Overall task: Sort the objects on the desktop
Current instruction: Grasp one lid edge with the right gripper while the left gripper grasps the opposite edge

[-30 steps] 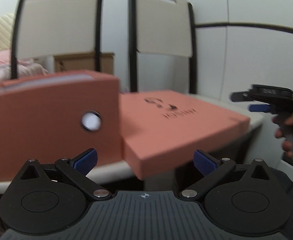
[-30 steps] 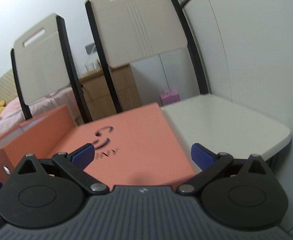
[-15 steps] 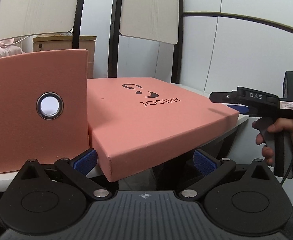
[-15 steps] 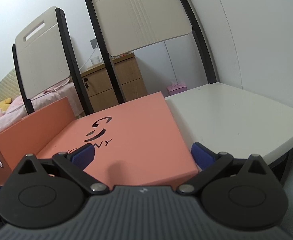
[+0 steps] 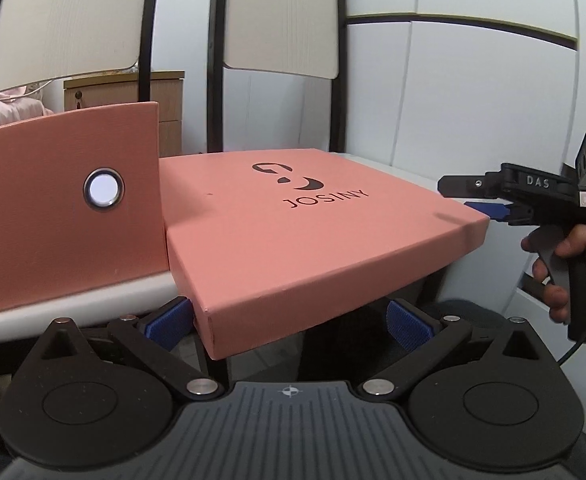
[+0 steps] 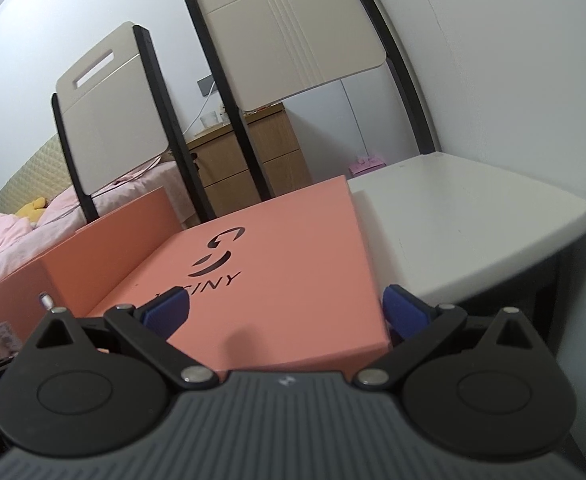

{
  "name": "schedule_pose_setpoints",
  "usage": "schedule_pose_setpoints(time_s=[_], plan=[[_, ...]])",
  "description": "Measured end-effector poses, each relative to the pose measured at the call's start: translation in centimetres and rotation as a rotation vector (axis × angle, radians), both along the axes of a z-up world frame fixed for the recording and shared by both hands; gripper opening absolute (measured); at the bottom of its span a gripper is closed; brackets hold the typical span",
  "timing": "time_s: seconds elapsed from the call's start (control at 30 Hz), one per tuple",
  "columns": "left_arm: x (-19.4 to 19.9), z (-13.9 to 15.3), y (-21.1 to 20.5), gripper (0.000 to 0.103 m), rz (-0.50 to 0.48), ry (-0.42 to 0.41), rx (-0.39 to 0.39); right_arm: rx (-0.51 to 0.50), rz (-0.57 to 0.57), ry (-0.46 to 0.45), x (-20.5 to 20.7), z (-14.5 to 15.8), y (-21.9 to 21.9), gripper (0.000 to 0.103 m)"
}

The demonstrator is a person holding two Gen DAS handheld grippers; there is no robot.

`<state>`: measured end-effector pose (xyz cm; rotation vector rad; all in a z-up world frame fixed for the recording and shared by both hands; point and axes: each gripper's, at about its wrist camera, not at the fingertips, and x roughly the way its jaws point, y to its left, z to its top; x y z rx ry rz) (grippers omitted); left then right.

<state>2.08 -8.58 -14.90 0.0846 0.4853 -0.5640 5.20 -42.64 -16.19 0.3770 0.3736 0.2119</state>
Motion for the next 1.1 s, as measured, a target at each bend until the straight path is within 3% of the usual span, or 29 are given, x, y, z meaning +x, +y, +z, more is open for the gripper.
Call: schedule_pose_setpoints(time_s=[0.07, 0.27, 0.4, 0.47, 0.6, 0.73, 0.8, 0.87, 0.93, 0.97, 1.1], plan=[[-1.3, 0.1, 0.4, 0.103, -0.033, -0.003, 0.01, 0.02, 0.014, 0.01, -1.6, 0.1, -0.6, 0.103], [-0.4, 0.4, 3.3, 0.103, -0.038, 0.072, -0.111, 0.153, 0.023, 0.036, -4.4, 0.3, -3.3, 0.103], [3.4, -0.5, 5.9, 0.103, 0.005, 0.275, -0.322, 0.202, -0.045, 0.082, -2.3, 0.5, -5.7, 0.103], [5.3, -1.3, 7.1, 0.103, 0.003, 0.379, -0.437, 0.273, 0.0, 0.126, -0.6, -0.2, -6.6, 0.103], [6.9, -2.2, 6.5, 0.103, 0.022, 0.428, -0.429, 0.39, 0.048, 0.211, 2.2, -2.6, -7.3, 0.103], [8.3, -2.8, 5.4, 0.102, -0.018, 0.501, -0.474, 0.481, 0.08, 0.246, 3.5, -4.0, -7.6, 0.103], [8.6, -2.8, 4.8, 0.098, -0.045, 0.513, -0.486, 0.525, 0.094, 0.248, 3.8, -4.5, -7.7, 0.103], [8.7, -2.8, 4.5, 0.086, -0.064, 0.516, -0.495, 0.565, 0.113, 0.247, 3.8, -4.5, -7.6, 0.102], [8.6, -2.7, 4.3, 0.086, -0.076, 0.52, -0.505, 0.571, 0.134, 0.245, 3.6, -4.0, -7.2, 0.089], [8.6, -2.7, 4.4, 0.085, -0.075, 0.523, -0.513, 0.556, 0.131, 0.251, 3.5, -3.6, -7.0, 0.088], [8.2, -1.7, 5.2, 0.082, -0.078, 0.494, -0.561, 0.482, 0.087, 0.272, 2.5, -1.9, -6.3, 0.069]])
